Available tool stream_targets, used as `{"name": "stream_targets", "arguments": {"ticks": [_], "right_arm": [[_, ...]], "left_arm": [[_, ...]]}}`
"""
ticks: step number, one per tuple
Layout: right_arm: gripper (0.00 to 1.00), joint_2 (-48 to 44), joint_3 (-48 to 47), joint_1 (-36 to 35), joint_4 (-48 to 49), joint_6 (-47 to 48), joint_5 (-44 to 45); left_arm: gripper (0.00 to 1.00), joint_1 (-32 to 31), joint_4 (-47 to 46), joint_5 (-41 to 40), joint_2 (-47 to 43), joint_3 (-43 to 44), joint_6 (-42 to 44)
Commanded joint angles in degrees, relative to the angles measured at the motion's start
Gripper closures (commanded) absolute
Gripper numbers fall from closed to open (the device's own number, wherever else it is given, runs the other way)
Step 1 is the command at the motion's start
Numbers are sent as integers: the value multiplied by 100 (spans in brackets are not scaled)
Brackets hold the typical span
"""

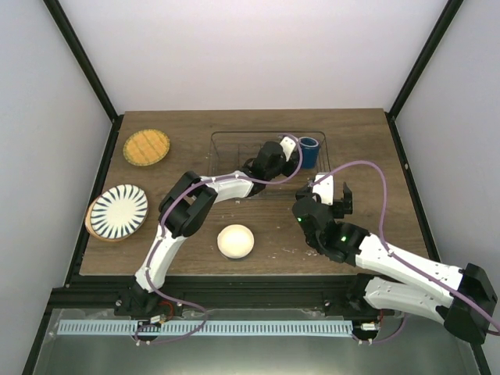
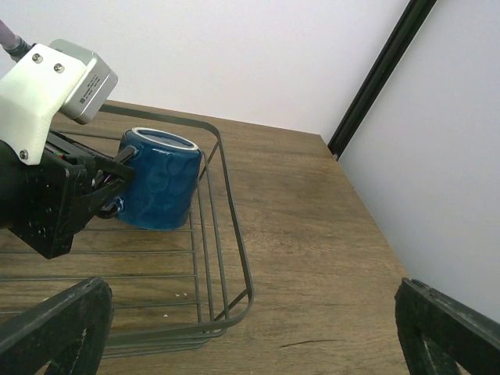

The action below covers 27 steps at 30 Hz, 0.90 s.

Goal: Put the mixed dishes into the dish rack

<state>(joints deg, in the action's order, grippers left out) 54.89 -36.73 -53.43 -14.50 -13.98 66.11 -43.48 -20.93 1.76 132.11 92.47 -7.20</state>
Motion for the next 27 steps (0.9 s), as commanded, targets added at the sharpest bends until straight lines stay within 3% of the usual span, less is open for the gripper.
{"name": "stream_targets", "arguments": {"ticks": [1,6,21,27], "right_arm": [[0,-5,-173,10,131,12,117],[0,-13,-163,8,132,9,111],[0,-235,-198,9,-22,-90,17],[0,-286,-198,8,-101,-172,8]], "left_arm": [[82,2,-577,60,-62,51,6],[60,-1,-612,125,-115,-92,-20],[41,6,-274,-165,-490,-598,31],[24,4,-191,-208,-676,-880,86]]}}
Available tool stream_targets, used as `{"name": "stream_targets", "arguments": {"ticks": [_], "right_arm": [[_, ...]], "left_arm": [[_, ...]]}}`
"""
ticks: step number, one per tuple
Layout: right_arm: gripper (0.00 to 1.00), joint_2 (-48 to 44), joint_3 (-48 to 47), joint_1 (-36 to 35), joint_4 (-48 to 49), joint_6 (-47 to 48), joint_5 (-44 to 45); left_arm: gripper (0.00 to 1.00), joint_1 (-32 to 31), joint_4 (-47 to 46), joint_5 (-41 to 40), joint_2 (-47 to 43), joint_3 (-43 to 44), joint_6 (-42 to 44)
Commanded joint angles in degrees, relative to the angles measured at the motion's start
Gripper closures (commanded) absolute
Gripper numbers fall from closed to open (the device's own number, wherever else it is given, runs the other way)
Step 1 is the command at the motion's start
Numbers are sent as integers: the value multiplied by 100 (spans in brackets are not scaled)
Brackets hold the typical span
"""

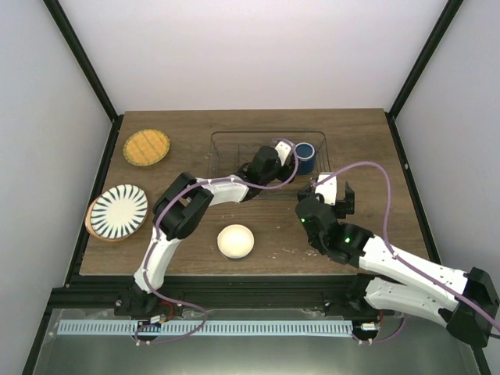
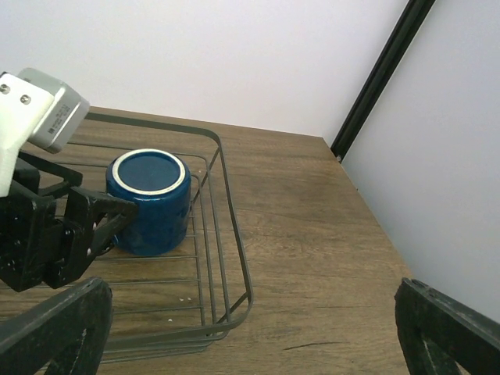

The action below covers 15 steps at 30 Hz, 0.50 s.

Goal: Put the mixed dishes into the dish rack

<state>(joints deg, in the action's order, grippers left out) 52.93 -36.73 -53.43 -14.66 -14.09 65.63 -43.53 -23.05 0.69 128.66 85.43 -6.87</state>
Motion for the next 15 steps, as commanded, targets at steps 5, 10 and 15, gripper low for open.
{"name": "stream_targets", "arguments": {"ticks": [5,10,15], "right_arm": [[0,-90,-177,6,-151,-241,60],[0,-104,-179,10,-160,-260,61],[0,-107,-209,8,-169,-266,-146]], "left_arm": [[1,4,97,-205,-517,-415,92],[0,6,44,-312,-866,-692,62],[0,6,350,-436,-1271,-397,140]]}}
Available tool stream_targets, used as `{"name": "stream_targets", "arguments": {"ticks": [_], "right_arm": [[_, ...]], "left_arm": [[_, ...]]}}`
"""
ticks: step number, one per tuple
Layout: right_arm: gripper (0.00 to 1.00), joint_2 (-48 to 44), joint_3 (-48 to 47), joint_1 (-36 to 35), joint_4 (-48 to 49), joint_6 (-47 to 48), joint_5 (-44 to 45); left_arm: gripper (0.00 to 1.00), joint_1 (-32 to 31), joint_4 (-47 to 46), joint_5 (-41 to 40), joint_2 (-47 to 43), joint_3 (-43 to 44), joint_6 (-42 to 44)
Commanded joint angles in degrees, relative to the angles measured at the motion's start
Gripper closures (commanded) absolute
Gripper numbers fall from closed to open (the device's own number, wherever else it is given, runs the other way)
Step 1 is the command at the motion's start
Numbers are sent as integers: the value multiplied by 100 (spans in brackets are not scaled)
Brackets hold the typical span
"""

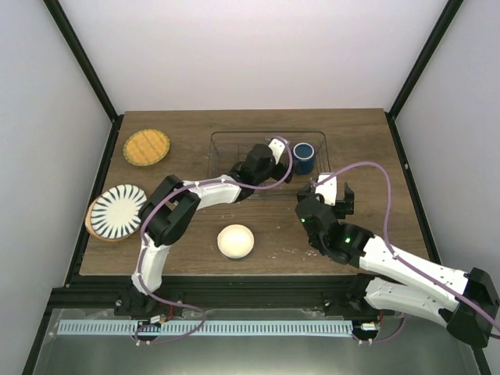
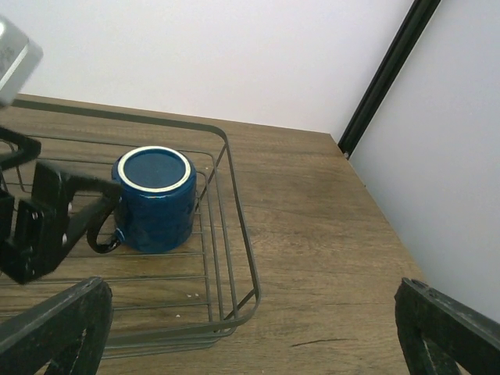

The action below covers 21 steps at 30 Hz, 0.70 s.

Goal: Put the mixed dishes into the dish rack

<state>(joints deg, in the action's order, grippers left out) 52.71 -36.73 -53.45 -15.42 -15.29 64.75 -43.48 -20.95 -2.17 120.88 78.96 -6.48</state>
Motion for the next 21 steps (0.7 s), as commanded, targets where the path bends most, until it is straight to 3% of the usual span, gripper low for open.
{"name": "stream_targets", "arguments": {"ticks": [1,8,15,17,21], "right_arm": [[0,-85,-219,15,-108,-161,-68],[0,-39,-279,10,-195,-243,-187],[0,204,-693,10,-708,-534,-570],[0,363,-942,15,-1065,-748,-690],[0,737,-1554,19,-2072,-1527,-749]], "left_arm": [[0,1,337,-193,-600,344,109],[0,-2,1471,-444,-1752,356,298],[0,-333,3853,-1516,-3330,-672,-282],[0,-579,4657,-1933,-3733,-867,-493],[0,-911,6128,-2008,-4163,-1239,-1187]]}}
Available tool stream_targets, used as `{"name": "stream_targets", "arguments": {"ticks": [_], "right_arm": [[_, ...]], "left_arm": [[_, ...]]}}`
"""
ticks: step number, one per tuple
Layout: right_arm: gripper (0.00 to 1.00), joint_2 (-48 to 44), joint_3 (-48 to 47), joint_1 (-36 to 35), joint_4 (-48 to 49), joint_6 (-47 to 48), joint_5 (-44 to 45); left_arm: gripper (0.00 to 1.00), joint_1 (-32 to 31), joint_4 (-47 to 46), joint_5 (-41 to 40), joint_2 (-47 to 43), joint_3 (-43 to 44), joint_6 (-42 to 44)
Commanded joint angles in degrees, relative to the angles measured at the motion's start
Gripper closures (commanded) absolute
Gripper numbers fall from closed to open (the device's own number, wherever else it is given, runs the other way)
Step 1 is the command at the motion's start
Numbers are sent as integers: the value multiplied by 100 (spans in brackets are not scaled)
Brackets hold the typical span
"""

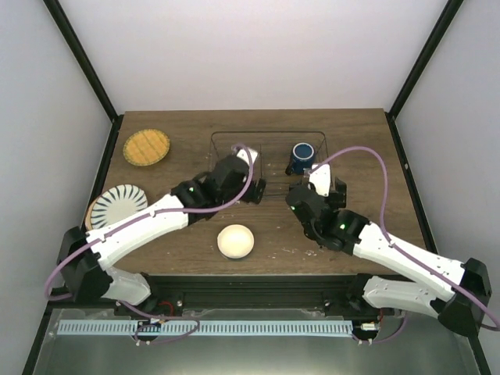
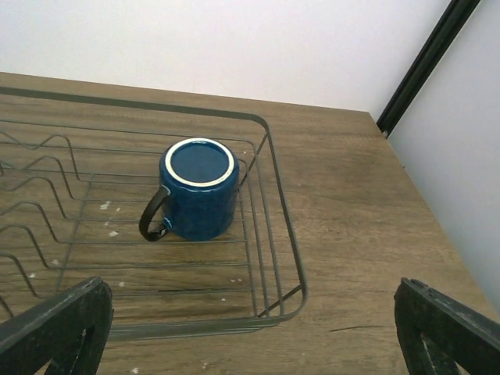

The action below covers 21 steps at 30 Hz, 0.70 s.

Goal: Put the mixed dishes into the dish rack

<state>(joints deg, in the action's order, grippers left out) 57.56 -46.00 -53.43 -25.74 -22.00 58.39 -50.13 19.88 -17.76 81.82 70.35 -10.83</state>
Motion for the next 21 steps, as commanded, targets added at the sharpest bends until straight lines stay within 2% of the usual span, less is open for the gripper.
{"name": "stream_targets", "arguments": {"ticks": [1,7,12,21], "right_arm": [[0,323,-770,17,-1268,-1032,-106],[0,369,-1339,21,-2203,-1778,-108],[0,123,-1318,17,-2166,-1730,-487],[0,83,-1137,17,-2042,-1684,-698]], "left_arm": [[0,-320,2285,-466,-369,-524,-952],[0,-688,3169,-510,-1185,-1590,-2073],[0,-685,3318,-272,-1801,-2225,-2524],[0,-692,2750,361,-1400,-2649,-2670]]}}
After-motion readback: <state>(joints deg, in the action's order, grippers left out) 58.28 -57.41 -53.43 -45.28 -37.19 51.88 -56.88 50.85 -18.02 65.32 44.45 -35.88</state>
